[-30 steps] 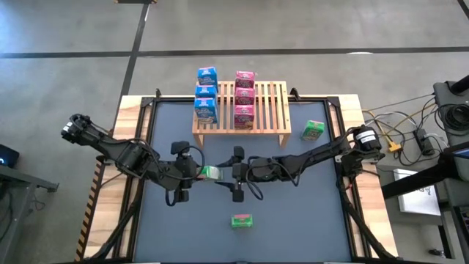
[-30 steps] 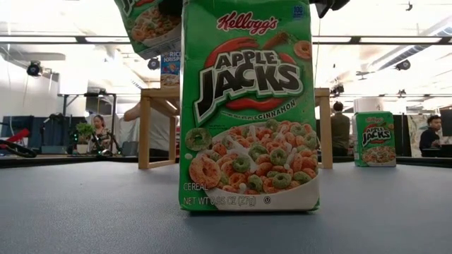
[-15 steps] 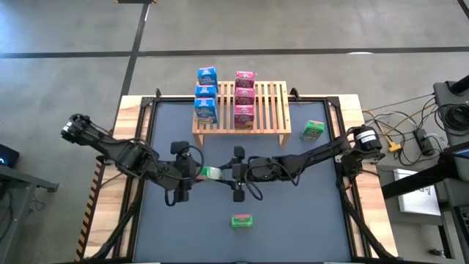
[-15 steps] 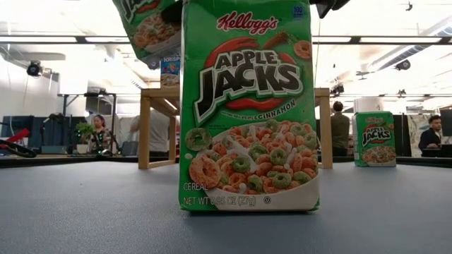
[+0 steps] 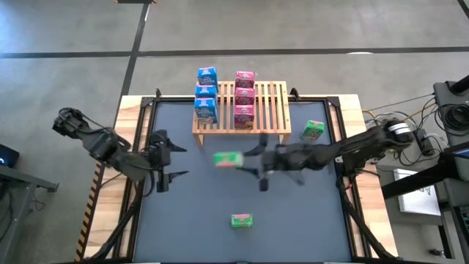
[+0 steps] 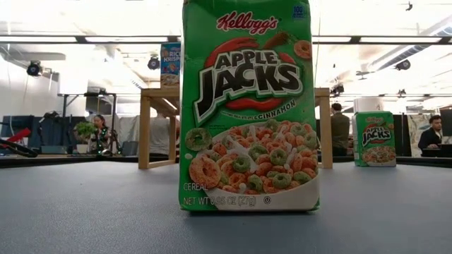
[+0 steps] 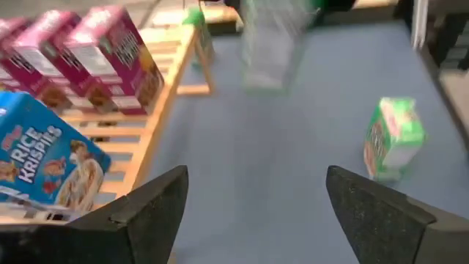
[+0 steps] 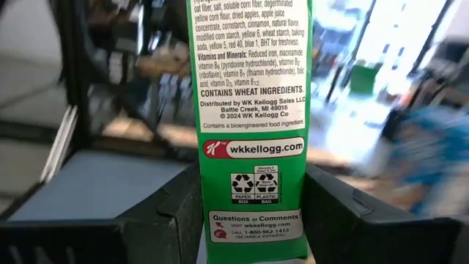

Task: Stack cereal on shelf
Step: Put the middle left green cereal box on the shelf

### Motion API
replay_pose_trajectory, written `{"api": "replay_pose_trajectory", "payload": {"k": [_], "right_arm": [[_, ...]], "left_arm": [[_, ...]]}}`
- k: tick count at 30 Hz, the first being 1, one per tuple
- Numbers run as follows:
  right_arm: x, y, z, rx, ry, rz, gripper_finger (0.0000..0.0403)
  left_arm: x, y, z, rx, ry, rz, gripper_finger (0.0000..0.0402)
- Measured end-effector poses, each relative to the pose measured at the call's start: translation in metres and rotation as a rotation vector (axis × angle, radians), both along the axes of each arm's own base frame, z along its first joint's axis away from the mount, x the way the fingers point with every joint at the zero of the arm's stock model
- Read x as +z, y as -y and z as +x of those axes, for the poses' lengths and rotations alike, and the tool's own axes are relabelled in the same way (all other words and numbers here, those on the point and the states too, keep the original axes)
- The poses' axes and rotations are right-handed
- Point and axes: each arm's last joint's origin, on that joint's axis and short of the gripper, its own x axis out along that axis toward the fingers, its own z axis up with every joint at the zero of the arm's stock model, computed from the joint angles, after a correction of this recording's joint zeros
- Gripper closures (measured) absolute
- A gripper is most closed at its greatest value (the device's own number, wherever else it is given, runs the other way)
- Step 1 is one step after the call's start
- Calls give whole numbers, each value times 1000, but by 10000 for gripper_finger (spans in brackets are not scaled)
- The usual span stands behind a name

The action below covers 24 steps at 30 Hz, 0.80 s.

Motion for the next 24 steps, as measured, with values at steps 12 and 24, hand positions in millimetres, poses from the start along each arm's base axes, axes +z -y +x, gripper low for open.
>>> {"api": "replay_pose_trajectory", "payload": {"k": [12, 24], "right_arm": [[18, 93, -109, -127, 281, -44, 226], [-2, 201, -153, -202, 180, 6, 225]], "left_arm": [[-27, -9, -22, -231, 384, -13, 95], [-40, -15, -33, -254, 508, 0, 95]]}}
